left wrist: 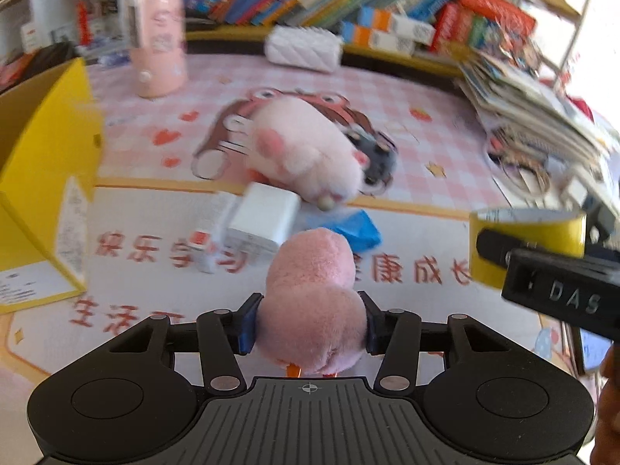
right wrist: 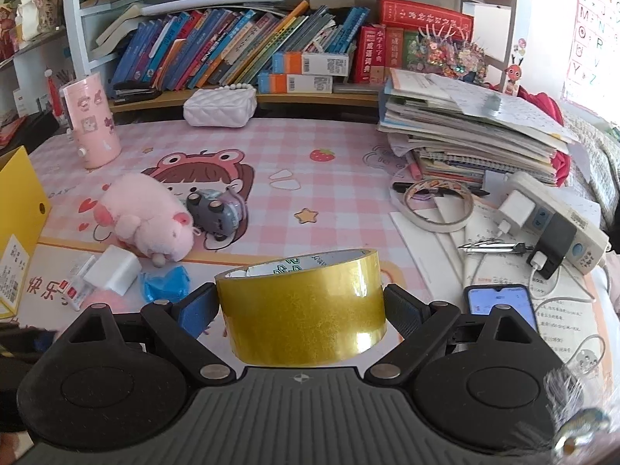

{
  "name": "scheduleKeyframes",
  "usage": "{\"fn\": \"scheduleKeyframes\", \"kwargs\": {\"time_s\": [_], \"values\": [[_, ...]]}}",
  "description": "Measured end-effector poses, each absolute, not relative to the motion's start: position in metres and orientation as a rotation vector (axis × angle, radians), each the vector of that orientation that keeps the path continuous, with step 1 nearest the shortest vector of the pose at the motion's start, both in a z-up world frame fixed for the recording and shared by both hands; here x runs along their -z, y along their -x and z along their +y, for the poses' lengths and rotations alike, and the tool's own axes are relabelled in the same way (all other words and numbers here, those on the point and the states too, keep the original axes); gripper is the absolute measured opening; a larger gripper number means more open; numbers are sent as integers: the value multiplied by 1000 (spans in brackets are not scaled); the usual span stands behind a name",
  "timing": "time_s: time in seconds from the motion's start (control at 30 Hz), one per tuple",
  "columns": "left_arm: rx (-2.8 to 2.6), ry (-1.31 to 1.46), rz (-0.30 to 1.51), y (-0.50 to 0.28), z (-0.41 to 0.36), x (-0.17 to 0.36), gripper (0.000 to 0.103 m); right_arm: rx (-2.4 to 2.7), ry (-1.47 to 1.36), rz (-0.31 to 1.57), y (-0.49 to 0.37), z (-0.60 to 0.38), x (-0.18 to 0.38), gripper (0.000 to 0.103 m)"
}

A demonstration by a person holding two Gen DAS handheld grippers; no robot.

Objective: Organize objects
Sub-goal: 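Grasp the pink plush chick with the left tool while the right tool holds the tape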

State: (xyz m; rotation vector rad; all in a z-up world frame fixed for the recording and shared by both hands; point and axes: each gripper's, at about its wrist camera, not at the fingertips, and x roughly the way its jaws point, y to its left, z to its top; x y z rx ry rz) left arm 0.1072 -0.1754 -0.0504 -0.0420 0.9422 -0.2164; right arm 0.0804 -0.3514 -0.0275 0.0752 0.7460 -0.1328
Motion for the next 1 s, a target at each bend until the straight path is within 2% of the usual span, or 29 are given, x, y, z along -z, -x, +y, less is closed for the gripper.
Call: {"fn": "scheduleKeyframes", "kwargs": {"time_s": [0.37,1.0], "values": [[104,151,889,-72,-107,36,48,-3,-29,722,-67,-294,14,91],[-63,254,832,13,70,18,48,-218,36,754,1,-117,2,91]]}}
